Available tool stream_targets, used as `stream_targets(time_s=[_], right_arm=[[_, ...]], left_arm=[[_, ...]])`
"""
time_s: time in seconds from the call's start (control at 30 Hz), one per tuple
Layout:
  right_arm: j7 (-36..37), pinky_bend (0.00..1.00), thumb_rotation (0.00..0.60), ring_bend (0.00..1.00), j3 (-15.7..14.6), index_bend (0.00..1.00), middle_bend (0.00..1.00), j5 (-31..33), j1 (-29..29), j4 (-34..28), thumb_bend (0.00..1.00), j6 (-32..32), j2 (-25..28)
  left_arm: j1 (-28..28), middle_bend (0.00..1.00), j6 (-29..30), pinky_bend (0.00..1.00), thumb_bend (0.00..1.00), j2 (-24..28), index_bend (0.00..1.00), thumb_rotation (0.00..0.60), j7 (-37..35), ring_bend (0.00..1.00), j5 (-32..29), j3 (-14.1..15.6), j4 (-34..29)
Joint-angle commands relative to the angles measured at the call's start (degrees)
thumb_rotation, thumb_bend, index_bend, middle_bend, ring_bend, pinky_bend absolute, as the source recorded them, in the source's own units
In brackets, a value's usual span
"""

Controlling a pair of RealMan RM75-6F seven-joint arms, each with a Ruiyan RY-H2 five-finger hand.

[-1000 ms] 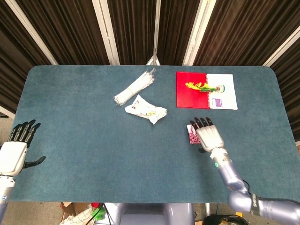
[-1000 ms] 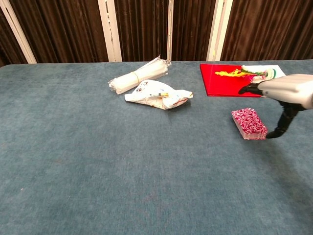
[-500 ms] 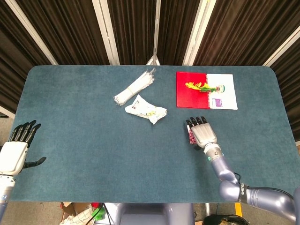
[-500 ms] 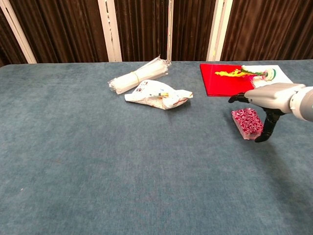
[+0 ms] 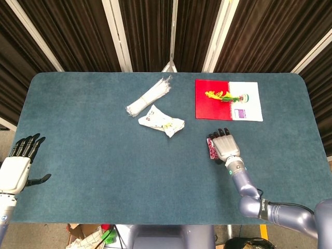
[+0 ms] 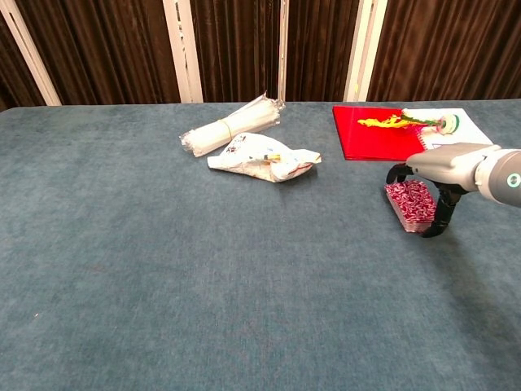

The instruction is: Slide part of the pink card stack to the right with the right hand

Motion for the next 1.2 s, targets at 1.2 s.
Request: stream_targets(time_s=[1.2], right_arm=[[9.0,0.00,0.600,0.20,-3.7,0.50,0.45,-5.0,-4.2,-3.2,0.31,4.4,7.2]], left_arm=[[0.8,0.00,-0.9,0.00,0.00,-0.3,0.00,0.600,0.7,0.00,0.1,-1.0,-0.5]])
